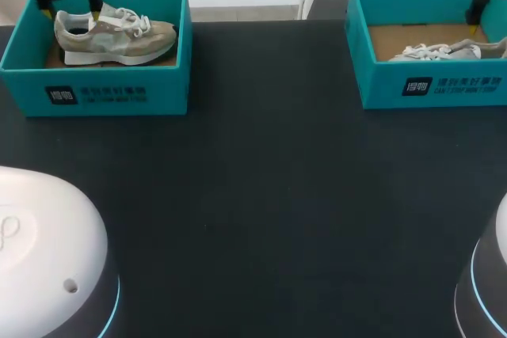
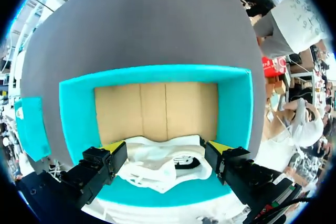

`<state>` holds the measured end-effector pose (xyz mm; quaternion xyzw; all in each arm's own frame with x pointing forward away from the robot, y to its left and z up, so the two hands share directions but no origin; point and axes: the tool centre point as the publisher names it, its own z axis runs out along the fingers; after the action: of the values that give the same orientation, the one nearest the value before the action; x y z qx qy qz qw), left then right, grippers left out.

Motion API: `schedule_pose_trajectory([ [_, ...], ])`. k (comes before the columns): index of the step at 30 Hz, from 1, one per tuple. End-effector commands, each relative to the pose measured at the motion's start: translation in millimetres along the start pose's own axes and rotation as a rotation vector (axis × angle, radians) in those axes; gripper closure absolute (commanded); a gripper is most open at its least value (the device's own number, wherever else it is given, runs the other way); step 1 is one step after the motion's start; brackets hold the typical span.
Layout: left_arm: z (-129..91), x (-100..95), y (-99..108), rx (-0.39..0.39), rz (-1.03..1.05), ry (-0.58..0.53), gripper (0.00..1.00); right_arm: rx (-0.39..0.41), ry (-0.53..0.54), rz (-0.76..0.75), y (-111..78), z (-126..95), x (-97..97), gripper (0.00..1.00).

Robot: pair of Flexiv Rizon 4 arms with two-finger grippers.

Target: Take the shoe out of the shoebox, open the shoe tongue, remove and reinsert the insole, then place the shoe into the shoebox

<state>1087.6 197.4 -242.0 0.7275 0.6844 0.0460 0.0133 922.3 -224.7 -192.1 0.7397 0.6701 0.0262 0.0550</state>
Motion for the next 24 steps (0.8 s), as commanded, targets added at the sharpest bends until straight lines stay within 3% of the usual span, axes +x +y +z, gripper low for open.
schedule_pose_trajectory([
  [1, 10.0, 12.0, 5.9, -0.031, 0.01, 0.011, 0.0, 0.0, 0.001, 0.0, 0.0, 0.1, 0.0, 0.0],
  [5, 11.2, 16.6, 5.3, -0.01, -0.042, 0.055, 0.0, 0.0, 0.001, 0.0, 0.0, 0.1, 0.0, 0.0],
  [17, 11.2, 16.6, 5.3, -0.01, -0.042, 0.055, 0.0, 0.0, 0.001, 0.0, 0.0, 0.1, 0.0, 0.0],
  [19, 18.4, 9.2, 1.0, 0.001, 0.008, 0.071, 0.0, 0.0, 0.001, 0.0, 0.0, 0.1, 0.0, 0.0],
  [24, 36.6, 25.8, 30.3, 0.027, 0.016, 0.074, 0.0, 0.0, 0.001, 0.0, 0.0, 0.1, 0.0, 0.0],
])
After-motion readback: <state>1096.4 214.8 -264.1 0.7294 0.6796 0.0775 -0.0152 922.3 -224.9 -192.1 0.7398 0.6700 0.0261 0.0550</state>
